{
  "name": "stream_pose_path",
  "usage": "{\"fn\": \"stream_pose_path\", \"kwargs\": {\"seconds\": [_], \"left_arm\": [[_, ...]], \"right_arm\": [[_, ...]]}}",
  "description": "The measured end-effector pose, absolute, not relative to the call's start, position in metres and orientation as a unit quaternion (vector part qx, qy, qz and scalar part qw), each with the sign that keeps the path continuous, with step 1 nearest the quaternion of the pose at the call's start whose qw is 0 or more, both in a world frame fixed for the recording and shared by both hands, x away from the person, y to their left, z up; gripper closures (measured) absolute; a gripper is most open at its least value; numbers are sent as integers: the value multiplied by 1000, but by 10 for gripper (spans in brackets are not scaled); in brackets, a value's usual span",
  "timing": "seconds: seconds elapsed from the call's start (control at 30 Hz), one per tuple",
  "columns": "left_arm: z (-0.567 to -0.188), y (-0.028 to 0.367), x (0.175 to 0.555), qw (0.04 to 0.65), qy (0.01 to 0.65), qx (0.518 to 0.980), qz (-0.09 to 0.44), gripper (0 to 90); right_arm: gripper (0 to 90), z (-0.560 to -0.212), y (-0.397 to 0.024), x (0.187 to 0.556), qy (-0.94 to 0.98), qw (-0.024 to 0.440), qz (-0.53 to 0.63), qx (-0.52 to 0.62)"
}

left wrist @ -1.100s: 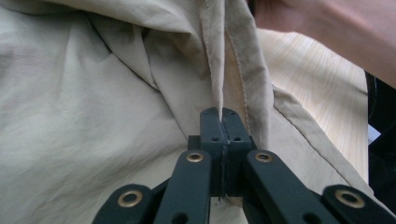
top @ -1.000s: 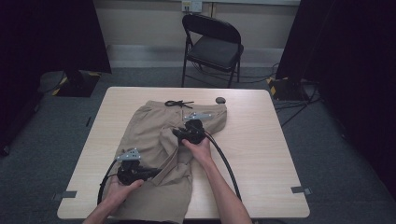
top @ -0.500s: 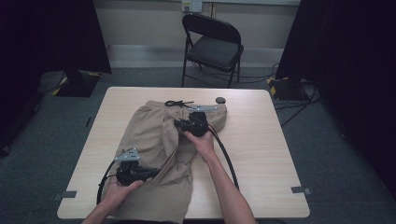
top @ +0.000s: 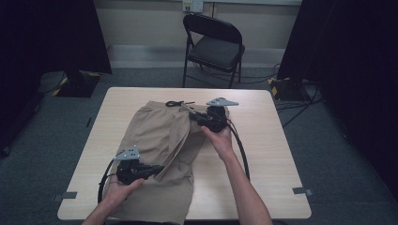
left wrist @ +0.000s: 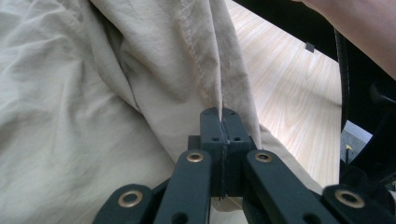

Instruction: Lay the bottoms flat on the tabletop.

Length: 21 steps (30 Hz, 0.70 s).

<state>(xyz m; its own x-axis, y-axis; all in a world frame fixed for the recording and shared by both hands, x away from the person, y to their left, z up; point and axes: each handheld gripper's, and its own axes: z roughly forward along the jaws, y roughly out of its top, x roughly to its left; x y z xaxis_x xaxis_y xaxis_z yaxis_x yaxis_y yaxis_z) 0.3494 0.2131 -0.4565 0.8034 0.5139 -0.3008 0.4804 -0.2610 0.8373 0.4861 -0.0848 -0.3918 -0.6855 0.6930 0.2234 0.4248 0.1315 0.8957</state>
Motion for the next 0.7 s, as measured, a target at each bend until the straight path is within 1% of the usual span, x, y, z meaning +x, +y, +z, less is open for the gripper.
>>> {"fn": "stream_pose_path", "kwargs": {"seconds": [0.33, 0.53, 0.7], "left_arm": [[-440, 196, 346, 536, 292, 792, 12, 900], [-428, 183, 342, 544, 275, 793, 8, 900], [-419, 174, 339, 546, 260, 797, 9, 900]], "right_arm": [[823, -377, -116, 469, 736, 139, 546, 377], [814, -369, -138, 450, 735, 152, 544, 375], [804, -367, -152, 439, 733, 151, 545, 377]]}}
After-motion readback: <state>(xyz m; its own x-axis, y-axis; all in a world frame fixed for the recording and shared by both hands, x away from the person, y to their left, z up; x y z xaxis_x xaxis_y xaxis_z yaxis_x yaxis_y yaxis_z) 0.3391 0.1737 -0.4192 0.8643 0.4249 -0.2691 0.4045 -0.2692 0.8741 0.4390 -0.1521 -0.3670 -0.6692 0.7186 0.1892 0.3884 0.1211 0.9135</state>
